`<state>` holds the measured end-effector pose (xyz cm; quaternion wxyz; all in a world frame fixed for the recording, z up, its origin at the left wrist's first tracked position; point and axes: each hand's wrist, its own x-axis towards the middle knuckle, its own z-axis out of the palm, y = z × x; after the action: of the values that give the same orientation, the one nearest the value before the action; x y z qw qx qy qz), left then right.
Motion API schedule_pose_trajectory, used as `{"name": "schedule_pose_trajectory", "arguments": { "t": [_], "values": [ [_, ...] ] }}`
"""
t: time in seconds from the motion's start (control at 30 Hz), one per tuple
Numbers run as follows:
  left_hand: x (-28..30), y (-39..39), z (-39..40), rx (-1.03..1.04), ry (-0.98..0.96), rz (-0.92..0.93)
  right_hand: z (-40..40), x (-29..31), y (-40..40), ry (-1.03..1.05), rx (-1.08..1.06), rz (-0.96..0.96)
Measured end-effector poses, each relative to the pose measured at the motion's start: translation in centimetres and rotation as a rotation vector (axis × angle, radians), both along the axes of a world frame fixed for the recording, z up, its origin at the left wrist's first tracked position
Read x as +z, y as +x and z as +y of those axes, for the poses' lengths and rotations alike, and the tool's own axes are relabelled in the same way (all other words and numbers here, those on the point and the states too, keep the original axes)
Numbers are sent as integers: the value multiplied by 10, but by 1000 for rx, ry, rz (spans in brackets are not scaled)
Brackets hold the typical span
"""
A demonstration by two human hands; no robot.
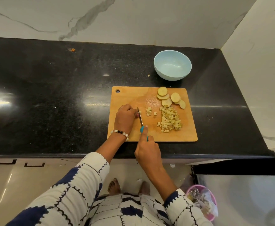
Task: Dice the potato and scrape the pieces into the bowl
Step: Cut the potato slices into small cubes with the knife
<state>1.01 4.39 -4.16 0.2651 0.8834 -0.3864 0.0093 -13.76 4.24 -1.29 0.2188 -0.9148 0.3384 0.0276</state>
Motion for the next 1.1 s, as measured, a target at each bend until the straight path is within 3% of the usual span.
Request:
{"name": "schedule_pose_trajectory", "arguments": {
  "t": [0.3,0.43,0.53,0.73,1.1],
  "values": [
    [-7,-6,2,15,4,-7,13,-11,-26,-302,42,-1],
    [-4,-6,1,33,-18,39,3,-7,-24,-284,-8,0],
    [3,0,3,67,-11,185,-5,-4,-19,-229,-42,-37],
    [13,10,9,75,25,301,-7,-4,-14,-84,-51,-265],
    [14,4,4,122,-16,284,-1,-8,-3,-87,-31,-153]
  ]
}}
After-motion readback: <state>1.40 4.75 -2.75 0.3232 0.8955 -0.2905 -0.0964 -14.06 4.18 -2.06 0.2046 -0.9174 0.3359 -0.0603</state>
